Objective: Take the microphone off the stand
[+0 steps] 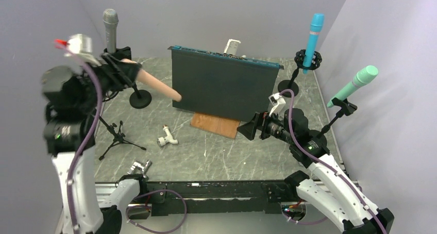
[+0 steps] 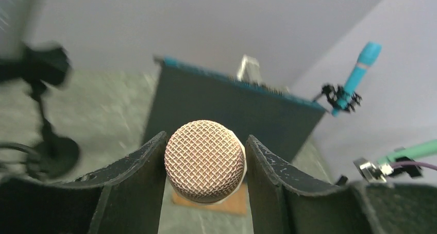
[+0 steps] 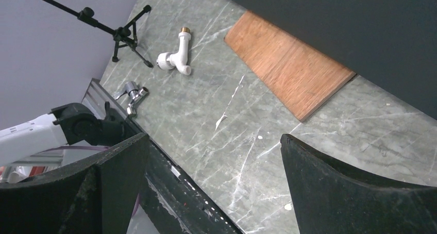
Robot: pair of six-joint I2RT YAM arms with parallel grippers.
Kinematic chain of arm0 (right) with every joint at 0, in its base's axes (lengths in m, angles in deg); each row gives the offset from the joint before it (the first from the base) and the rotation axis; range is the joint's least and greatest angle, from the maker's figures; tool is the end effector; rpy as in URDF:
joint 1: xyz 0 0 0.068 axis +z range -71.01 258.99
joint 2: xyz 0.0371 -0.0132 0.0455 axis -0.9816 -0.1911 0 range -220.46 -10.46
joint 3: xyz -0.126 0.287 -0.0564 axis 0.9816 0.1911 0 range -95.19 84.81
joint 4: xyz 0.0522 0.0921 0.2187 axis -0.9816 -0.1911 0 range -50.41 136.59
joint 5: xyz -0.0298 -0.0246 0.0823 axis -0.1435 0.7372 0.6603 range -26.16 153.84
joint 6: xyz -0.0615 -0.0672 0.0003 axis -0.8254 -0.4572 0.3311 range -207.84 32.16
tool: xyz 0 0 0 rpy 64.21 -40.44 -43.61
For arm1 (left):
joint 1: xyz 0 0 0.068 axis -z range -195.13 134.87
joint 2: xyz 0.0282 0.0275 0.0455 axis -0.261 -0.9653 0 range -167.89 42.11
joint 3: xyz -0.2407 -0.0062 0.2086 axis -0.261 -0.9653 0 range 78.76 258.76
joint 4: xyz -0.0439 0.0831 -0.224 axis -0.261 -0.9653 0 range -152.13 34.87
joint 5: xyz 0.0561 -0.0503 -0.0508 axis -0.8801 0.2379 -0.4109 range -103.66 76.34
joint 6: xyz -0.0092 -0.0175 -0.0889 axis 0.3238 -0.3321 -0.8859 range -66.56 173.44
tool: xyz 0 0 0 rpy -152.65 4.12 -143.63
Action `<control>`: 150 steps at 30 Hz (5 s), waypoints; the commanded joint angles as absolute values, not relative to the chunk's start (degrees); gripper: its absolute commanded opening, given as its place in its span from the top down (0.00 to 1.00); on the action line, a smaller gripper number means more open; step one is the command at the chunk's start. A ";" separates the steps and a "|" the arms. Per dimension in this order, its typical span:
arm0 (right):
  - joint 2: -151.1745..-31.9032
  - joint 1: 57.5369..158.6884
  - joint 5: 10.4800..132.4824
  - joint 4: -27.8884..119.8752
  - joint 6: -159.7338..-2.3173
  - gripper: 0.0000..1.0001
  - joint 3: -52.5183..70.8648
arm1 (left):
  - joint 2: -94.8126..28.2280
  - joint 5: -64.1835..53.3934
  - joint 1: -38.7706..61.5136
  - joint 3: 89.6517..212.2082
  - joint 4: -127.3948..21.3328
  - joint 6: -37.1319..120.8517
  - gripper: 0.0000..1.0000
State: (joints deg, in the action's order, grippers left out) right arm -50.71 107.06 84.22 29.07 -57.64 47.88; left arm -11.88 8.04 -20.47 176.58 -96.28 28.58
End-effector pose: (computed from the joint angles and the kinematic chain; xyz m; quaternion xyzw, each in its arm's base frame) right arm 0.1204 0.0964 0.3078 -0.0854 0.8121 0.3992 0.4170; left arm 0.1100 -0.0201 0.5713 -0.0452 0.6901 -0.2485 0.6782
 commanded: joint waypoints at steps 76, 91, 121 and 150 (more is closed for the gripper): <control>-43.22 107.36 76.73 30.34 -54.22 0.00 51.12 | -27.28 -10.71 7.81 123.93 -81.70 -16.00 0.01; -47.37 107.45 80.75 37.25 -54.00 0.00 53.49 | -3.14 -4.28 7.72 135.41 -94.11 15.96 0.01; -50.01 108.06 86.98 38.49 -57.15 0.00 53.04 | 1.99 -67.53 7.72 145.07 -109.61 26.73 0.06; -46.04 108.48 84.43 35.57 -56.59 0.00 54.39 | 2.52 -59.47 -14.93 106.03 -49.66 45.43 0.01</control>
State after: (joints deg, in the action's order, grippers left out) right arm -46.60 108.24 84.90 34.36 -56.75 53.78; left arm 1.89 -70.89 -12.56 109.26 -67.39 34.61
